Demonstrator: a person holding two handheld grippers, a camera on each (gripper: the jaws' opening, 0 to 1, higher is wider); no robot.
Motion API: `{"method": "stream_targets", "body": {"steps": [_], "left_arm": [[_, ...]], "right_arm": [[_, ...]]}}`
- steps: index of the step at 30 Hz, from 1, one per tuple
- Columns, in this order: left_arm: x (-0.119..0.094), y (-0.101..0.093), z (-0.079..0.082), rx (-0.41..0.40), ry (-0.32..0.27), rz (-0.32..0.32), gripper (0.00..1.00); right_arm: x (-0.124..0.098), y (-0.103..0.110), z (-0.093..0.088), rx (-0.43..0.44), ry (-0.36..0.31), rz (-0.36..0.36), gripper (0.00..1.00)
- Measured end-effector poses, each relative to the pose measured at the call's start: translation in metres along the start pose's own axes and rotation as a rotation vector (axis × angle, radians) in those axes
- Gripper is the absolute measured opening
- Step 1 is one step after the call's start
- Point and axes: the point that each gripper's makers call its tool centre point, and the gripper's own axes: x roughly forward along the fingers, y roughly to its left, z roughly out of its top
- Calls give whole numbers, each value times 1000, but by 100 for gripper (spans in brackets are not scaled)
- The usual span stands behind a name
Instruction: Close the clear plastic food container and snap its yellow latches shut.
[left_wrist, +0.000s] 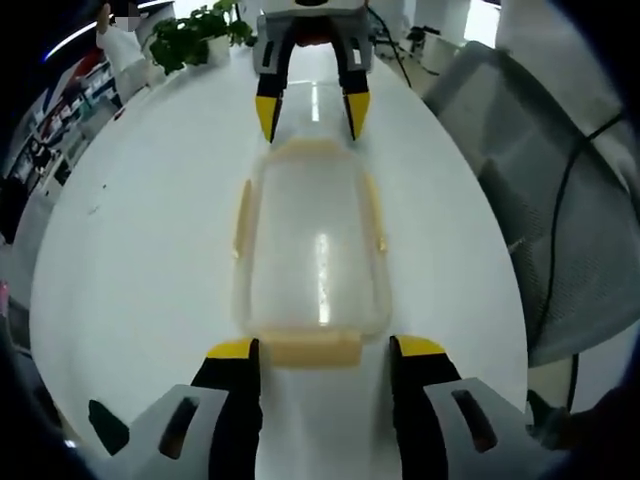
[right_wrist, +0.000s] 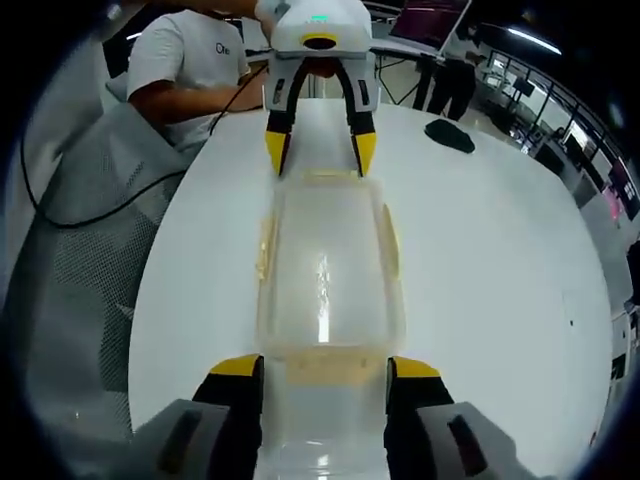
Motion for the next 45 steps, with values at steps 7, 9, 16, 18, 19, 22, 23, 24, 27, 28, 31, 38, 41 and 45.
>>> {"method": "stream_targets", "body": {"steps": [7, 9, 16, 18, 19, 22, 23, 24, 27, 28, 31, 38, 41, 45], "left_arm": [[0, -1, -6, 2, 11, -11, 47], [1, 1, -6, 6, 12, -5, 48], [3, 3, -5, -1, 13, 4, 46], [3, 4, -4, 6, 13, 9, 45], [3, 5, -4, 6, 15, 10, 44], [3, 3, -4, -3, 15, 1, 43], [3, 3, -4, -1, 16, 4, 42], [3, 3, -5, 2, 17, 5, 41], [4, 3, -5, 10, 19, 4, 38], [4, 3, -6, 18, 21, 5, 38], [4, 2, -5, 21, 27, 7, 38], [7, -1, -9, 30, 53, -5, 38], [7, -1, -9, 28, 59, -3, 38], [8, -1, -10, 22, 66, -3, 39]], "right_arm": [[3, -1, -2, -19, 14, 2, 44], [4, -2, -3, -23, 20, 0, 42], [9, -3, -4, -14, 27, 3, 42], [9, -4, -4, -27, 31, 2, 41], [10, -4, -4, -31, 34, 1, 39], [11, -6, -6, -15, 35, -1, 39], [11, -5, -6, -11, 37, 1, 39], [12, -6, -7, -17, 38, -2, 40], [14, -2, -9, -34, 50, 8, 38], [14, -2, -9, -39, 53, 6, 38], [14, -3, -9, -36, 60, 5, 38], [15, -3, -7, -55, 72, 2, 38], [17, -3, -7, -63, 80, -4, 38], [17, -3, -8, -68, 92, 1, 38]]}}
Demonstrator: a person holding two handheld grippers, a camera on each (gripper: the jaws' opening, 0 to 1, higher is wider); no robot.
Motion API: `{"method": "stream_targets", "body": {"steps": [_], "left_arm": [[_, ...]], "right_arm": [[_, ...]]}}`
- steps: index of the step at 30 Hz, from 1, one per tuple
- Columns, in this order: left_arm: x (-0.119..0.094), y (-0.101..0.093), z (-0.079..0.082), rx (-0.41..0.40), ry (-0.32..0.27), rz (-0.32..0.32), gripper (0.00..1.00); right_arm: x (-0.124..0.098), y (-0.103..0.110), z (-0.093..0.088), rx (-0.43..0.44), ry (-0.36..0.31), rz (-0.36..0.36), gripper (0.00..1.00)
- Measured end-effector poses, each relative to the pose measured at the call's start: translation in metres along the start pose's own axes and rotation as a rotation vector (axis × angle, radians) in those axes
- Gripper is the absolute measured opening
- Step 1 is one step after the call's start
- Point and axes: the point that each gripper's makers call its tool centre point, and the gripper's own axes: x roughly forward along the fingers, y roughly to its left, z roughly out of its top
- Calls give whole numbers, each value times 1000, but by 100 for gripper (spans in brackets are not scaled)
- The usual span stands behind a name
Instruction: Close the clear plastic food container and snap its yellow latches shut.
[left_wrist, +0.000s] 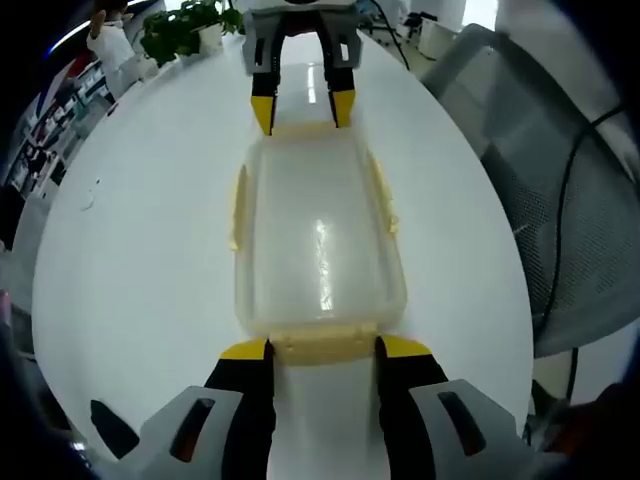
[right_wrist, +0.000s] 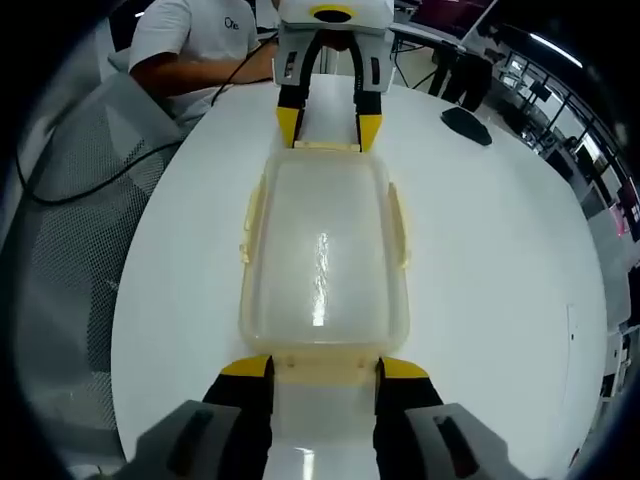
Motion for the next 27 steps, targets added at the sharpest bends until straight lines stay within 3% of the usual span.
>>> {"method": "stream_targets", "body": {"steps": [11, 27], "left_arm": [[0, 2, 2, -48, -22, 19, 39], [1, 2, 2, -50, -15, 27, 37]], "right_arm": [[2, 2, 0, 29, 5, 21, 38], [0, 3, 0, 33, -15, 21, 37]]}}
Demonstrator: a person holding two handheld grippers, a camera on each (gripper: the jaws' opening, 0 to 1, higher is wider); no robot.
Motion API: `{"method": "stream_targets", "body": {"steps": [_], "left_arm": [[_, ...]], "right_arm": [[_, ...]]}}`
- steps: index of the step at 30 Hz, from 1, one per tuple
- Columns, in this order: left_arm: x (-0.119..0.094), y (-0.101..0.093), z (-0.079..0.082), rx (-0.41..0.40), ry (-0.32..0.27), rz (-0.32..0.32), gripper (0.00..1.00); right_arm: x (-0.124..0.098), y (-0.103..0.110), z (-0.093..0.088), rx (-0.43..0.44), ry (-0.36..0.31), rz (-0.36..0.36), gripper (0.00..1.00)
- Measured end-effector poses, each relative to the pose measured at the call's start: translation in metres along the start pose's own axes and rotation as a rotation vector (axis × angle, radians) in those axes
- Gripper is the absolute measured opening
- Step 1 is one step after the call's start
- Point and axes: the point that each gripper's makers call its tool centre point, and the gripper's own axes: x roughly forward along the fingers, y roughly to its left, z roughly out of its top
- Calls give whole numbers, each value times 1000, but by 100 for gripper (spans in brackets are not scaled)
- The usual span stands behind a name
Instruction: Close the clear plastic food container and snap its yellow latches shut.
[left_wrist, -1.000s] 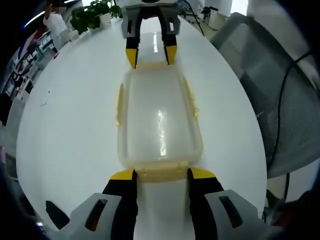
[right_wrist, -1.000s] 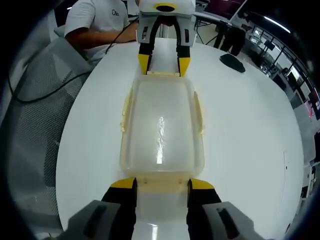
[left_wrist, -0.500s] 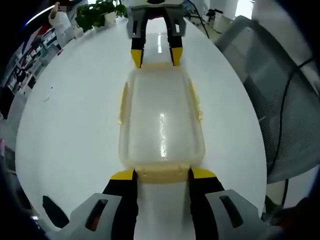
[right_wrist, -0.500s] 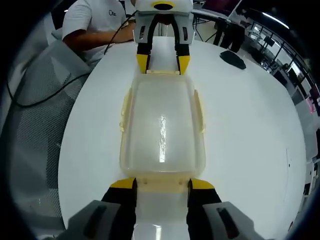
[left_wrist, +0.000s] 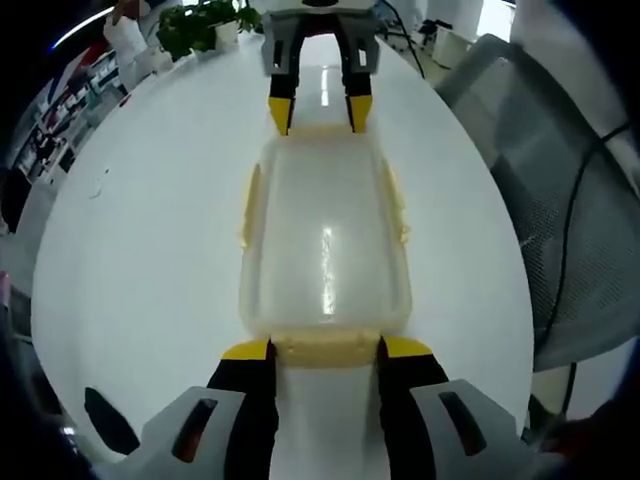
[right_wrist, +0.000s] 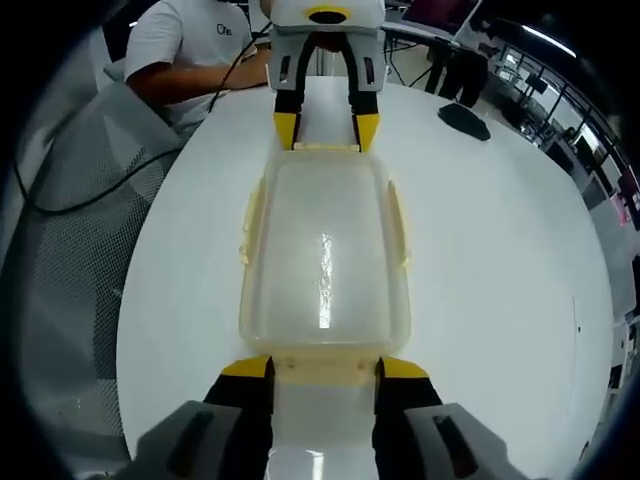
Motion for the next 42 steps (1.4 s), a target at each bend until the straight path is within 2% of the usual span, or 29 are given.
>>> {"method": "stream_targets", "body": {"steps": [6, 8, 22, 34, 42], "left_arm": [[-2, 1, 0, -11, 11, 17, 37], [-6, 2, 3, -15, -2, 21, 37], [-33, -8, 8, -33, -6, 20, 37], [-56, -11, 22, -36, -4, 24, 37], [-66, -11, 40, -26, -3, 39, 37]], "right_arm": [[-1, -2, 1, -7, 2, -20, 37], [-3, -3, 0, -11, 9, -24, 37], [-31, 4, 18, -35, -24, -6, 37], [-56, 8, 26, -31, -55, -9, 37], [-73, 9, 20, -33, -64, -16, 37]]}}
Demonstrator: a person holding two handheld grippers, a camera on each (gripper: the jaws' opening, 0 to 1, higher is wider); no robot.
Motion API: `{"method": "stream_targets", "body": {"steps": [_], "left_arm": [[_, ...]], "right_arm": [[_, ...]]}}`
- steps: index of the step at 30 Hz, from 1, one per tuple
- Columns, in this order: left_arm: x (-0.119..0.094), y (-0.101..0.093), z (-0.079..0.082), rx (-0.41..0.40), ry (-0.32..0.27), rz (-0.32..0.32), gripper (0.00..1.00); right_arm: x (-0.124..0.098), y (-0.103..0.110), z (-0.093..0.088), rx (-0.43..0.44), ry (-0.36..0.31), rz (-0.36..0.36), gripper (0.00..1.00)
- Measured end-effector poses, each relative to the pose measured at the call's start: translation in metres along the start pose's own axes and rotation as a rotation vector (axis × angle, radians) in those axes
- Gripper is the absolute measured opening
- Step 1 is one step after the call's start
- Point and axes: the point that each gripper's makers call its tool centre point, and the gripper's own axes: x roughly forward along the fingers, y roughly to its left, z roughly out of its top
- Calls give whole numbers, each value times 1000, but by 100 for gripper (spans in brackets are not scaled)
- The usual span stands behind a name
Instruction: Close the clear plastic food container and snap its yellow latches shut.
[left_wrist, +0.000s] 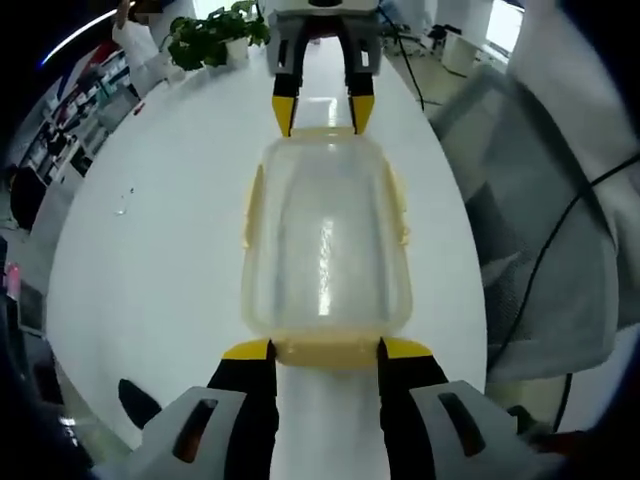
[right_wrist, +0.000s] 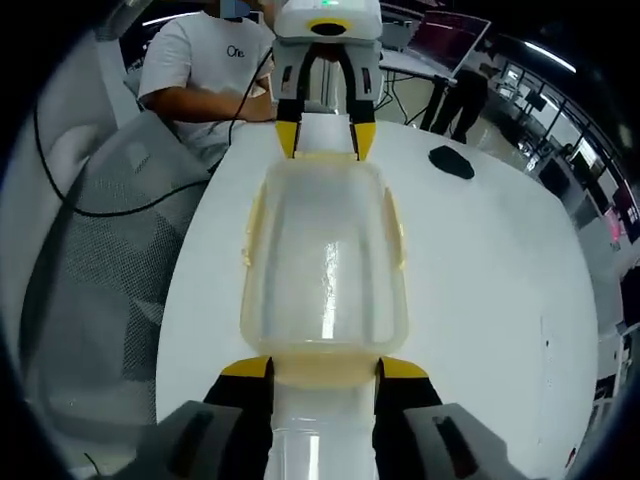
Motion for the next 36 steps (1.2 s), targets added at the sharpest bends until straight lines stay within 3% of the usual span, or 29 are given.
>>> {"method": "stream_targets", "body": {"steps": [16, 36], "left_arm": [[0, 0, 48, 5, 3, 21, 36], [26, -4, 102, 0, 9, 17, 36]], "right_arm": [[-38, 1, -29, -8, -3, -29, 37], [-65, 3, -83, -24, 14, -33, 37]]}}
